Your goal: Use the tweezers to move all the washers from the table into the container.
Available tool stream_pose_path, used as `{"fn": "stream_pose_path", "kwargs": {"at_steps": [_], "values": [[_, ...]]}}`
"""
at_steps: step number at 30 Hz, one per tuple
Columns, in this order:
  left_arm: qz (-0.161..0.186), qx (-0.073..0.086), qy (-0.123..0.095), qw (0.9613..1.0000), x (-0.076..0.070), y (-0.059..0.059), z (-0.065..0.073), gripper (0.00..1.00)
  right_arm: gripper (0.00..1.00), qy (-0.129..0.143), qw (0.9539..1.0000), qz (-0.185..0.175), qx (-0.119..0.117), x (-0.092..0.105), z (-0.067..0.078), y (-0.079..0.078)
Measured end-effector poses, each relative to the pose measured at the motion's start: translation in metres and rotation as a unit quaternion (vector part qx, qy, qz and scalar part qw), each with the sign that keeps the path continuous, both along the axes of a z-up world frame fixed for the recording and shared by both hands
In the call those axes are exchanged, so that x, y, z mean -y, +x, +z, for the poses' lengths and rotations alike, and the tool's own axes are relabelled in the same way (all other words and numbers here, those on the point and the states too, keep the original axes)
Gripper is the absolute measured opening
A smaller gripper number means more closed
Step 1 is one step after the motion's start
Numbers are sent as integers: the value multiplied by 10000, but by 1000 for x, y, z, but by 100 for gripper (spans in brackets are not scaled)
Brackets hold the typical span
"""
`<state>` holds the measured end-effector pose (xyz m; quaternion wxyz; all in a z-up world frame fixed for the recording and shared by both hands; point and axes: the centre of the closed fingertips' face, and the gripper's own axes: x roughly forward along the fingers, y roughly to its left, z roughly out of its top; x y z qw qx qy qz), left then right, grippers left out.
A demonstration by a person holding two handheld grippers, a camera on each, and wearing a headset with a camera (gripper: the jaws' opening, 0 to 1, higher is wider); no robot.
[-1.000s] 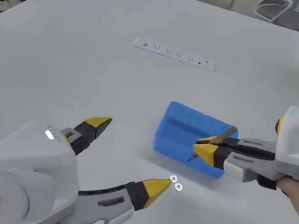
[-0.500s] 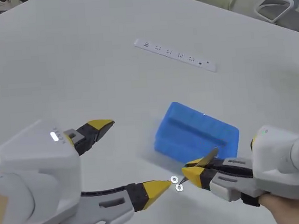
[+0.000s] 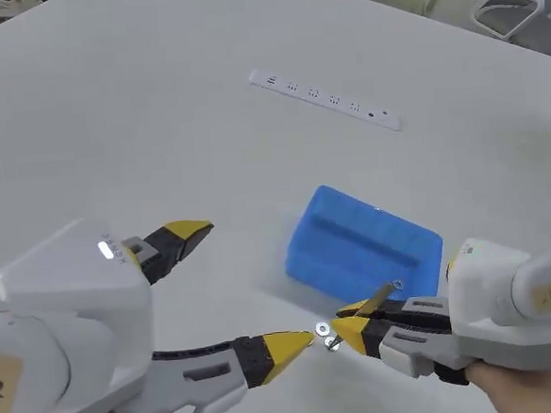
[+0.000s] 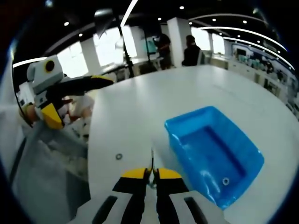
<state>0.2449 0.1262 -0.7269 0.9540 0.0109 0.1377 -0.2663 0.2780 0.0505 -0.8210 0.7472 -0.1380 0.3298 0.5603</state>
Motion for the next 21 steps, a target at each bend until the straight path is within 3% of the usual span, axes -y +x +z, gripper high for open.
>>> {"fn": "stream_pose_path", "kwargs": {"at_steps": [6,13,21], "values": [[-20,-21,43,10000,1,0,-2,75,4,-31,9999,79,84,-3,0,-2],[-23,-19,63,10000,1,0,-2,75,4,-181,9970,451,609,-6,0,-10],[-42,-6,91,10000,1,0,-1,74,4,-95,9961,494,723,-4,1,-9]]}}
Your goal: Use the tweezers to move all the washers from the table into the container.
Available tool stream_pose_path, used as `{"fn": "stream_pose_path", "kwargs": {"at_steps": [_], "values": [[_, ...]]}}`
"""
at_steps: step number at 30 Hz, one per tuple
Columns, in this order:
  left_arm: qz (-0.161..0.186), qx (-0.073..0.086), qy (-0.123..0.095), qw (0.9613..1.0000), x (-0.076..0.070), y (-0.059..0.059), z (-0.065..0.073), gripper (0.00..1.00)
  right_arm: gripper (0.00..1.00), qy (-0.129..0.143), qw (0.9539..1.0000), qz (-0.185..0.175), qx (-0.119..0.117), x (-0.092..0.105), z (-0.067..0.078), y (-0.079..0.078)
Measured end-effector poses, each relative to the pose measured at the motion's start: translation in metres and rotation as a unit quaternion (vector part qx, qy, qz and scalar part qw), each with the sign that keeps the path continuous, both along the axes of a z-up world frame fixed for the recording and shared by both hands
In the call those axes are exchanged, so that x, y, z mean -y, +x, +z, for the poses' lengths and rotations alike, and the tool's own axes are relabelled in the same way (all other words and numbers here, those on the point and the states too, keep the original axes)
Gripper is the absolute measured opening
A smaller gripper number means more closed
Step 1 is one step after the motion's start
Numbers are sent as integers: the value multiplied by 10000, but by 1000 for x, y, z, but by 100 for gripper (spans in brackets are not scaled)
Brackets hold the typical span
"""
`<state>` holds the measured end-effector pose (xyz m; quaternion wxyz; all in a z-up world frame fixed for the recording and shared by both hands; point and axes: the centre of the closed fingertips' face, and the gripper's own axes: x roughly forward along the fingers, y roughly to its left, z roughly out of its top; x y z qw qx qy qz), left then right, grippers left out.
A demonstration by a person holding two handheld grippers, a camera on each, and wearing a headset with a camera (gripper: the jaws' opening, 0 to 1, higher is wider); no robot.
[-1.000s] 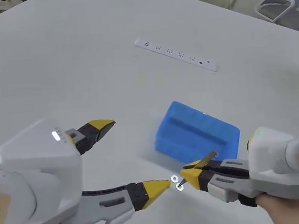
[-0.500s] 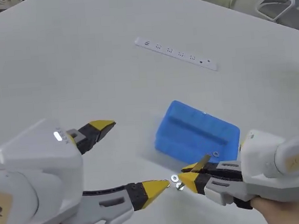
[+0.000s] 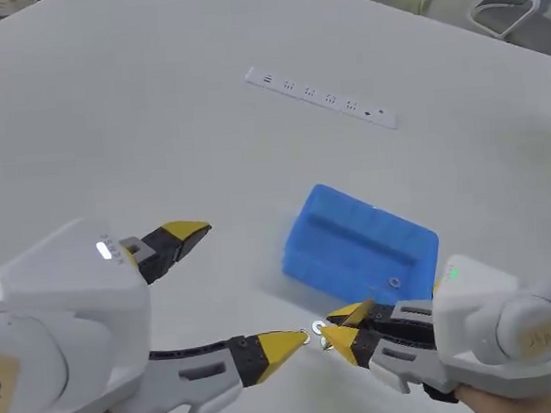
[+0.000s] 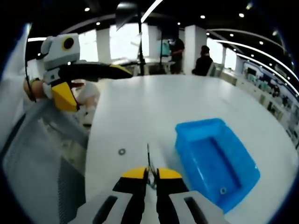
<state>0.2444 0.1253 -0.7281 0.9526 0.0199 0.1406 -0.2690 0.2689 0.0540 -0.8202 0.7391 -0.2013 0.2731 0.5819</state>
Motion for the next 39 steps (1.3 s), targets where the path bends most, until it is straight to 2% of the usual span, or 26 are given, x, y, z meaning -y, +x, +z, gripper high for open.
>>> {"fn": "stream_pose_path", "kwargs": {"at_steps": [4,7,12,18,24,33,39], "values": [[12,4,-5,10000,-1,0,1,74,4,85,9995,-226,-183,2,1,3],[26,28,-22,10000,-2,0,2,74,4,98,9993,-253,-275,3,5,0],[35,35,-34,10000,-2,0,3,74,4,132,9994,-240,-203,5,18,2],[11,40,-34,10000,-1,0,3,74,4,295,9991,-311,-57,6,43,13],[22,52,-34,10000,-1,0,3,74,4,373,9987,-346,105,7,60,26],[46,59,-32,10000,-2,0,4,74,4,403,9976,-467,323,14,76,49],[41,64,-29,10000,-2,1,4,74,4,378,9961,-752,279,21,76,67]]}}
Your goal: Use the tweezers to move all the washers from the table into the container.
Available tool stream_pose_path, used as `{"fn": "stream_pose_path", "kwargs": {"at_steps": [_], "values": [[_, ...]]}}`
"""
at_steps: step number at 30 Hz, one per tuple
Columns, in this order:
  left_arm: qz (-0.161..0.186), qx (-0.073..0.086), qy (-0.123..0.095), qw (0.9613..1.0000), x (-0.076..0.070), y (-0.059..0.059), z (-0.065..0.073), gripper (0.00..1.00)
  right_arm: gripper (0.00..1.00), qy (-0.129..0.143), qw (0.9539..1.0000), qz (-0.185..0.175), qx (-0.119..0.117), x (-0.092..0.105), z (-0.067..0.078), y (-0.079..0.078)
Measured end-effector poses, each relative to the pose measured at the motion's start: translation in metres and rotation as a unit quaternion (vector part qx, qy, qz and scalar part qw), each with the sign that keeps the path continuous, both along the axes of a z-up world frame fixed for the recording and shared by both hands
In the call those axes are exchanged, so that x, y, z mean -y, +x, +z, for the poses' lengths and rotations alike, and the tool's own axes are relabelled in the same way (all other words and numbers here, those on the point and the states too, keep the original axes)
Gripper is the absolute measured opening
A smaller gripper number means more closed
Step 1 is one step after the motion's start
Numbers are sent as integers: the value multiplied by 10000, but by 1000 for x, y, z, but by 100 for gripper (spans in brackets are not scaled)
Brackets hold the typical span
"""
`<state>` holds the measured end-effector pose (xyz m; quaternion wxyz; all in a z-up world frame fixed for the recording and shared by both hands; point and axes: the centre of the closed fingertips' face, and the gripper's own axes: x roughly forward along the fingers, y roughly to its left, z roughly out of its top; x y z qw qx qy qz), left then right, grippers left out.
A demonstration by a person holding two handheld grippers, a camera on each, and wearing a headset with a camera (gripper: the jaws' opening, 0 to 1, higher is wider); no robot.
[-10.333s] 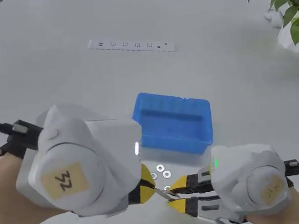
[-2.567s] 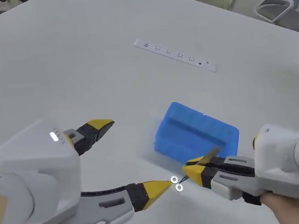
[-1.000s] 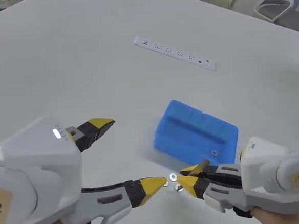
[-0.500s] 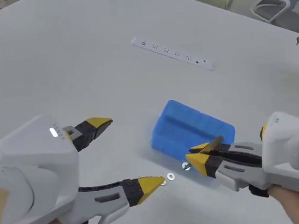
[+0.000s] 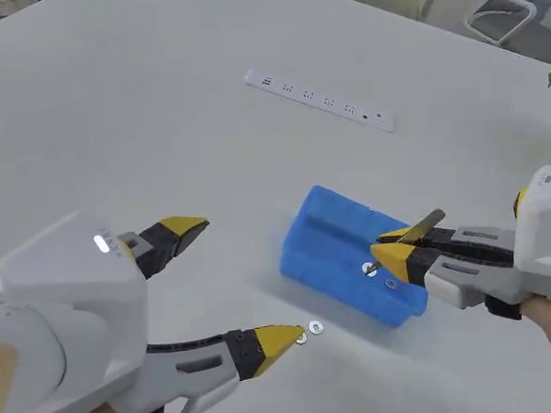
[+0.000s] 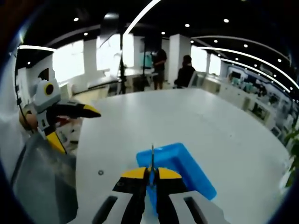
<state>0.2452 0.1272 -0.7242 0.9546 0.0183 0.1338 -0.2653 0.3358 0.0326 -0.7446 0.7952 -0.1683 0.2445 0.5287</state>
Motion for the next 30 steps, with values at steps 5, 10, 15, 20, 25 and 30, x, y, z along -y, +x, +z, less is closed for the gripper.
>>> {"fn": "stream_pose_path", "kwargs": {"at_steps": [5,10,15,20,25,30], "values": [[2,-7,6,10000,0,0,0,73,4,43,9996,-225,-138,3,-4,8],[4,-12,14,10000,-1,-1,-1,73,4,103,9980,-499,-373,7,-12,18],[22,-12,11,10000,-2,-1,-1,73,4,166,9960,-682,-545,10,-19,26],[-21,-29,60,10000,-1,-2,-3,72,4,93,9948,-776,-650,13,-28,33],[-13,-38,50,10000,-1,-1,-4,72,4,91,9932,-846,-799,16,-37,38],[-1,-36,35,10000,-1,-1,-4,72,4,-24,9919,-881,-910,19,-49,43]]}}
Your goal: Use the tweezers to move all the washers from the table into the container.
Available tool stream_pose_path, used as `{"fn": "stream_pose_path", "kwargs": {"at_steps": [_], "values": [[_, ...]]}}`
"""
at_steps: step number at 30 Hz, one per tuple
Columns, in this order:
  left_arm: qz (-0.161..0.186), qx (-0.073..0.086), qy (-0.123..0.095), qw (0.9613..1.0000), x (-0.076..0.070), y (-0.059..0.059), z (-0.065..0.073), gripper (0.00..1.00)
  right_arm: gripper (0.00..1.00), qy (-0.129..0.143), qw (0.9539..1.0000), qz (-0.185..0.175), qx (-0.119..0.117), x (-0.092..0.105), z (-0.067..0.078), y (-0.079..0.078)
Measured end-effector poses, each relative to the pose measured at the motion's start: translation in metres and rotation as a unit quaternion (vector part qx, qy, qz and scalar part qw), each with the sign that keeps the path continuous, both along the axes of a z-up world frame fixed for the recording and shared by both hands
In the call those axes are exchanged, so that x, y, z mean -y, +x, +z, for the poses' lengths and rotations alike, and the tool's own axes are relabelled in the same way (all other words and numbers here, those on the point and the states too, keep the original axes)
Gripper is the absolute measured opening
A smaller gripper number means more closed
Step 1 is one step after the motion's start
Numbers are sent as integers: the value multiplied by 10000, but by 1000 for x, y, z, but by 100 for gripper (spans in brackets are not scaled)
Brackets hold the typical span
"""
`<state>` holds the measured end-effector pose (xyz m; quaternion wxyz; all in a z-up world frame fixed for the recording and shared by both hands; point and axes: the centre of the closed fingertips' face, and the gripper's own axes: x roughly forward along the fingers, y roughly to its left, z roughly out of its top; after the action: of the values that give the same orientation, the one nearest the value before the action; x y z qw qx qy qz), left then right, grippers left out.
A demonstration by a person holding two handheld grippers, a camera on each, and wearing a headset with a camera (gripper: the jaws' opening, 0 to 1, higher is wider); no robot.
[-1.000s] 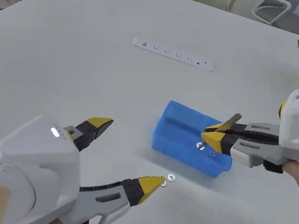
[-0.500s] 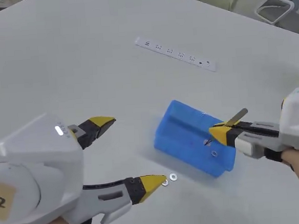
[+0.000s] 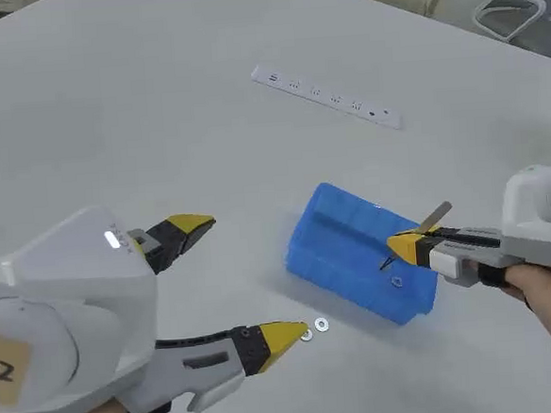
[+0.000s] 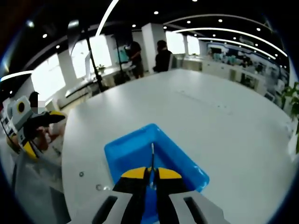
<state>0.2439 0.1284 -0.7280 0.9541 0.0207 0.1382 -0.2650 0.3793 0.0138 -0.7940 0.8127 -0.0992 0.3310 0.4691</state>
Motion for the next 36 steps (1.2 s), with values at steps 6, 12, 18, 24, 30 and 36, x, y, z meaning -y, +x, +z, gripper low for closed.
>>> {"fn": "stream_pose_path", "kwargs": {"at_steps": [6,12,18,24,30,36], "values": [[-8,-18,28,10000,1,0,-1,72,4,-138,9999,19,-82,1,-12,2],[-39,-39,50,10000,2,0,-3,71,4,-197,9998,40,-94,1,-16,2],[-70,-65,70,9999,3,0,-4,71,4,-275,9996,68,-67,2,-19,6],[-57,-90,60,9999,2,0,-4,71,4,-299,9995,111,-8,3,-19,6],[-90,-101,72,9999,3,0,-5,71,4,-228,9997,70,81,5,-10,6],[-78,-97,62,9999,2,0,-4,71,4,-93,9997,79,203,2,6,-3]]}}
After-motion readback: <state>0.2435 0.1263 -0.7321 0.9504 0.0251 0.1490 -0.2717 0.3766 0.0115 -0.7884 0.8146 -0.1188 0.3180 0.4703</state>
